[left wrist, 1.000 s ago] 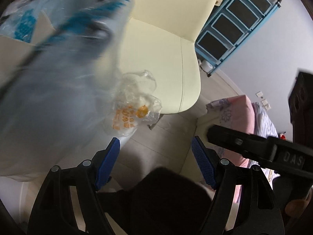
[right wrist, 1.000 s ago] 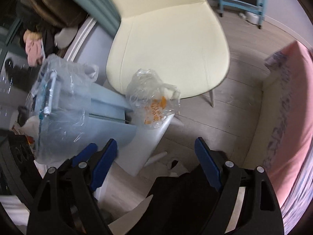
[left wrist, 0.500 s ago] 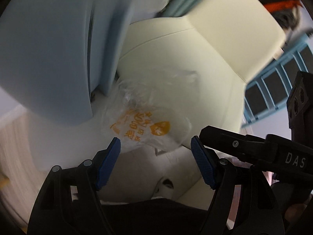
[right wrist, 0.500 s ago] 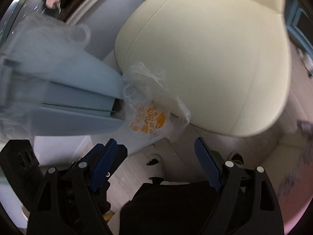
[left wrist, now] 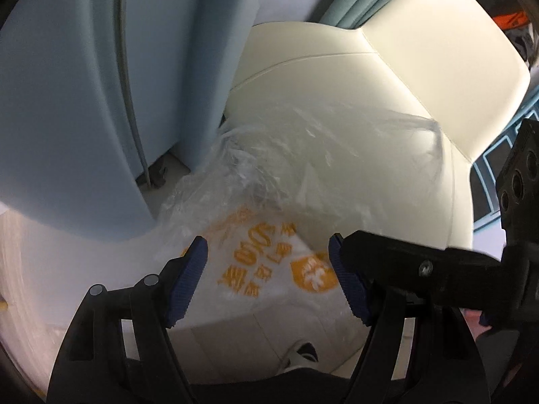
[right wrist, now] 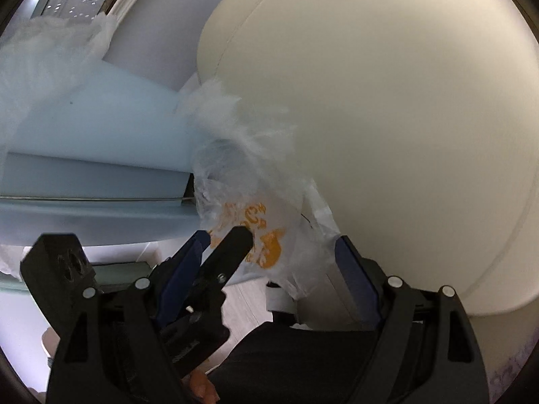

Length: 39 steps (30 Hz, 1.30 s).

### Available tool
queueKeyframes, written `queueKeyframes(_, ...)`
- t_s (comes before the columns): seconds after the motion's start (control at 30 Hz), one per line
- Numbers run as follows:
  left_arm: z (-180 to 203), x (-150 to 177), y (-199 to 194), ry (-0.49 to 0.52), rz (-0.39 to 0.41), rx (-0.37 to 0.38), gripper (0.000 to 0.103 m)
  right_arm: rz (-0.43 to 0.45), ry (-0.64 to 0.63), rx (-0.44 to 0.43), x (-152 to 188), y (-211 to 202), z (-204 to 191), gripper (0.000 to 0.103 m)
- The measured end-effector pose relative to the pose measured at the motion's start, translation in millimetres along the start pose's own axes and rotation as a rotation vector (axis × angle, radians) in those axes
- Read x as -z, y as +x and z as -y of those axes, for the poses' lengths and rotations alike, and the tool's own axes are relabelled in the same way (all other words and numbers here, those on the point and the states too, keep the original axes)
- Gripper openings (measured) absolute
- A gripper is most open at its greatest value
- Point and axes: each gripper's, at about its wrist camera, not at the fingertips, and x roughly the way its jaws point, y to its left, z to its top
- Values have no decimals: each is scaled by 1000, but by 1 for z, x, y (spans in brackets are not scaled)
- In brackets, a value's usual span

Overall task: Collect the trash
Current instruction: 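Grasp the clear plastic bag with the left tool while the right tool pinches it, then carry the plastic bag with both tools over the trash bin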

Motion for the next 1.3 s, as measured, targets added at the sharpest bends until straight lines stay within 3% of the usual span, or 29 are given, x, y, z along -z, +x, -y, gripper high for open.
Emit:
queueKeyframes(0.27,1,-2,15,64,20,18,69,-82,17,-78,-9,42,5,78)
queueKeyframes(0.3,2,-2,20,61,4,33,63,-85,15,-78,-9,44,5,78)
queueKeyframes(0.37,7,-4,26,71,-13,28,35,-87,9,-82,-10,45,4,78)
queueKeyframes(0.4,8,-5,28,76,-19,29,27,-85,11,-90,-10,45,4,64)
queueKeyframes(0.43,9,-5,30,81,-35,41,21,-87,14,-111,-11,45,5,41)
queueKeyframes(0.5,9,-4,32,80,-46,58,12,-88,8,-113,-15,43,2,30)
queueKeyframes(0.6,7,-7,24,73,-39,68,2,-82,8,-137,-19,38,-2,23)
queueKeyframes(0.77,8,-11,11,79,-47,82,0,-75,127,-277,-24,27,5,12)
queueKeyframes(0.87,12,-15,-5,52,-47,91,0,-84,152,-313,-25,19,0,7)
queueKeyframes(1.13,49,-31,-78,135,-57,110,0,-59,101,-291,-25,-57,-30,6)
queueKeyframes(1.3,86,-46,-135,180,-83,123,0,-19,88,-286,-7,-130,-47,6)
